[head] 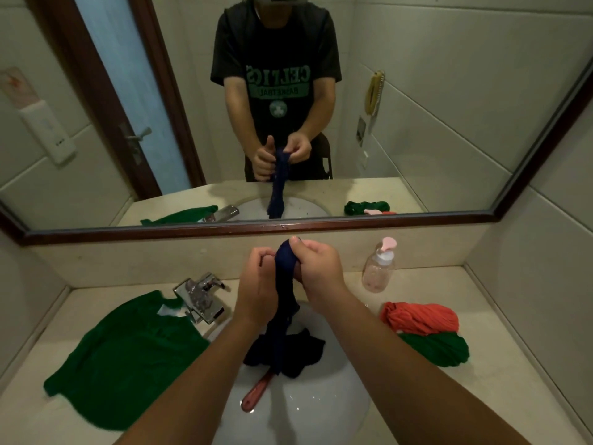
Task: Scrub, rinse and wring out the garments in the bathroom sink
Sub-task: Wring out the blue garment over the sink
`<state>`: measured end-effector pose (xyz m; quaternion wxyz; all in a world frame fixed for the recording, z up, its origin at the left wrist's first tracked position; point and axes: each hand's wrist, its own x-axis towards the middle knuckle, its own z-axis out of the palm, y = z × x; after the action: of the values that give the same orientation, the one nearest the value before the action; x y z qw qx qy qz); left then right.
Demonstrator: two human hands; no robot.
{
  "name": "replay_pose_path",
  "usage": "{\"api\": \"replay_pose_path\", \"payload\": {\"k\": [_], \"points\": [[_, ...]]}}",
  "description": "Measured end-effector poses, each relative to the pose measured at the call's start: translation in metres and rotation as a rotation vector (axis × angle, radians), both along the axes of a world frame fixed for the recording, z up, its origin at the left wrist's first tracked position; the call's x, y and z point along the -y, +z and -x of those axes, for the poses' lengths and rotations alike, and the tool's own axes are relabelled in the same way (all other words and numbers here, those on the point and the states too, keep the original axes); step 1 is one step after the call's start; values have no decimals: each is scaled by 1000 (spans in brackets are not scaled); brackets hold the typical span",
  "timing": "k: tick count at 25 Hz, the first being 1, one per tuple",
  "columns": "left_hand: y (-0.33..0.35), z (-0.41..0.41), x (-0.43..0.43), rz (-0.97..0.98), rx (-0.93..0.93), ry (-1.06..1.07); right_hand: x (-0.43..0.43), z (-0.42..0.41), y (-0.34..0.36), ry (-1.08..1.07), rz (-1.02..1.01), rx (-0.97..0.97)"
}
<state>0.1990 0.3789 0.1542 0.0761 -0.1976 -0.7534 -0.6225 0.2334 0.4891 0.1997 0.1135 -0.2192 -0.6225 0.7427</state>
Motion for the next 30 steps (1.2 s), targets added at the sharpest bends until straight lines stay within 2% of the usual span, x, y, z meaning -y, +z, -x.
{"api": "replay_pose_path", "payload": {"k": [2,6,9,11,14,17,19,21,24,27,30], "points": [[-2,-5,-2,-22,28,-23,0,2,6,-21,68,19],[4,-4,-1,76,55,88,2,-8,14,28,82,22],[13,3,2,98,131,139,3,-6,15,49,-32,-3],[24,9,6,70,163,131,-1,-3,14,63,-134,-35],[50,18,6,-39,319,120,-6,-7,14,112,-81,-64],[68,29,5,-122,469,81,-8,-10,12,248,-63,-134],[76,35,6,-89,490,74,-7,-9,13,309,-30,-164],[81,39,8,-33,495,100,-4,-5,16,278,-40,-206],[81,36,8,-56,415,101,1,0,25,133,-8,-264],[60,16,6,-60,104,77,6,8,34,63,-1,-257],[42,5,-1,-26,-83,76,10,11,46,48,56,-247]]}}
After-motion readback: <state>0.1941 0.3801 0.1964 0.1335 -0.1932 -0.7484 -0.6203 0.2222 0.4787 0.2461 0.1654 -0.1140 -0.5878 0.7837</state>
